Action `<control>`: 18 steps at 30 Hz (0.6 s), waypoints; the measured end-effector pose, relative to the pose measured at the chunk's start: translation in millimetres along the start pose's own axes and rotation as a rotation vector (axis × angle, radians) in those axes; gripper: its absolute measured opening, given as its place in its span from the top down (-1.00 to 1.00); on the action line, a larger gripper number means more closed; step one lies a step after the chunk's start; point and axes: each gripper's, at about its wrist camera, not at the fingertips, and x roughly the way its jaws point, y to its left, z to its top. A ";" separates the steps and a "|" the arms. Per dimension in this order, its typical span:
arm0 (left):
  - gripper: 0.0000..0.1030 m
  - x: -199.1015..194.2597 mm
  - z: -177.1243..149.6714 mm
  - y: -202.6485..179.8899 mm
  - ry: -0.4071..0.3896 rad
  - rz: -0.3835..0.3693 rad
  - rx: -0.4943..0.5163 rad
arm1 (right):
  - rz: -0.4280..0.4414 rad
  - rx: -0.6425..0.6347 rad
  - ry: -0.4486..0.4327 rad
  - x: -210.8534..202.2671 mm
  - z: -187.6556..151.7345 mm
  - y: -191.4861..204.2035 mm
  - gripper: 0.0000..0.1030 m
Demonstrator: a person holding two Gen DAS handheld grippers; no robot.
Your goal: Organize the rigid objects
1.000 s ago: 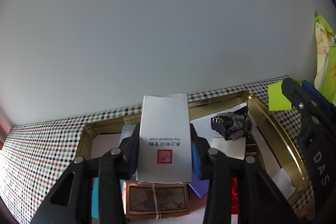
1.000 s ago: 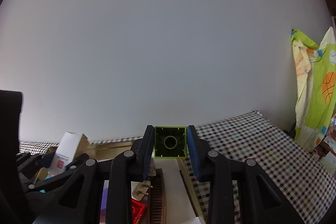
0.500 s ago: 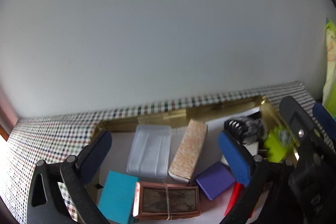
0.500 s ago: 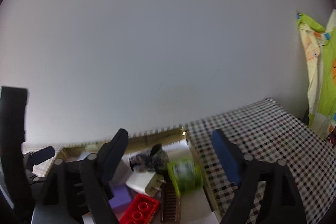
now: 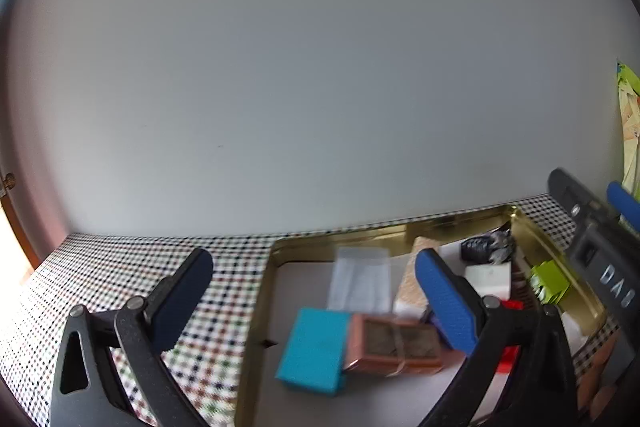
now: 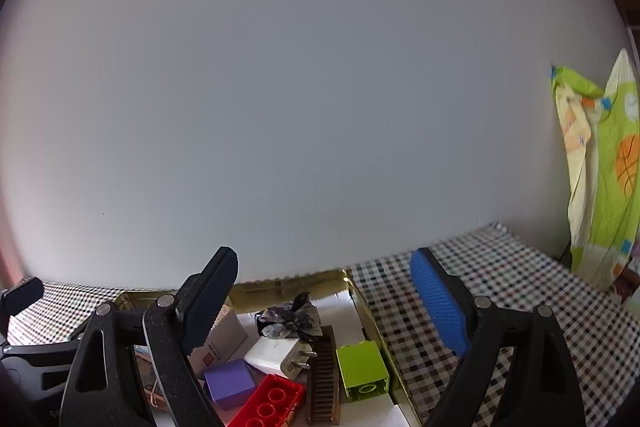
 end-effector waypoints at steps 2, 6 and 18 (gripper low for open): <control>-0.99 -3.0 -4.1 10.5 -0.004 0.012 -0.001 | -0.005 -0.025 -0.029 -8.3 -1.4 4.9 -0.75; -0.99 -10.0 -13.2 31.4 -0.020 0.048 -0.009 | -0.013 -0.062 -0.058 -16.1 -4.5 11.0 -0.75; -0.99 -23.8 -34.1 84.9 -0.027 0.092 -0.028 | -0.063 -0.060 -0.104 -36.7 -9.5 19.2 -0.75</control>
